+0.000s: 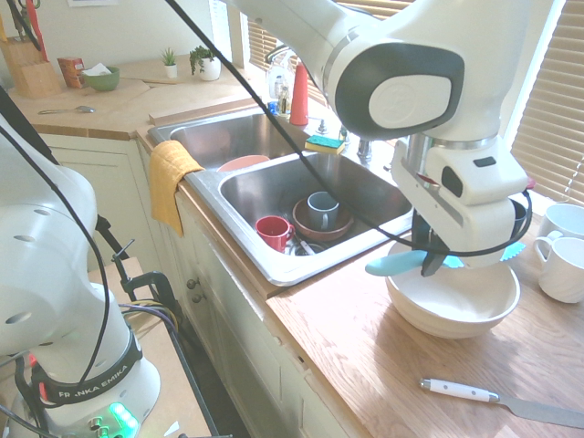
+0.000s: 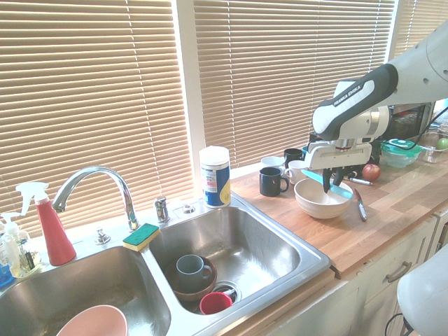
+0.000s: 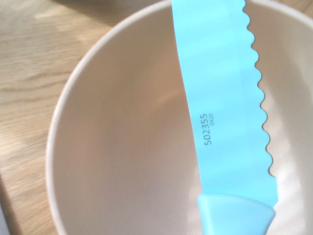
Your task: Put the knife into the sink
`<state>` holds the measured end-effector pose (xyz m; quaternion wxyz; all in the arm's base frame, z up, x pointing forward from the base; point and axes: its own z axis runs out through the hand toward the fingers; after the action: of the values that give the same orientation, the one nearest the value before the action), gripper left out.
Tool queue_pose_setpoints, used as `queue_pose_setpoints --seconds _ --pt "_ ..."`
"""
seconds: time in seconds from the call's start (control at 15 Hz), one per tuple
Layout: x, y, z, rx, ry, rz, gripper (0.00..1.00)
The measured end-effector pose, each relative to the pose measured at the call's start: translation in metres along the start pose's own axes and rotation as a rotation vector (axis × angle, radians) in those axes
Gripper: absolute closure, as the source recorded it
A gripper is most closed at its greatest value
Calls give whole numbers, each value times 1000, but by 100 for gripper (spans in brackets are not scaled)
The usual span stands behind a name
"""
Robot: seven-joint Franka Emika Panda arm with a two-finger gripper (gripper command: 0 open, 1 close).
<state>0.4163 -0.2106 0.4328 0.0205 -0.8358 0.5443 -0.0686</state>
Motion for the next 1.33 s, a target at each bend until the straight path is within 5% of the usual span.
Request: queue_pose_setpoints --seconds 0.33,0.67,1.07,1.33 --pt "-48 -31 -59 49 36 -108 100" --pt "-161 -112 -62 65 69 -282 100" --pt "-280 -154 25 44 49 -577 100" --pt "-294 -152 77 -12 -27 -665 100"
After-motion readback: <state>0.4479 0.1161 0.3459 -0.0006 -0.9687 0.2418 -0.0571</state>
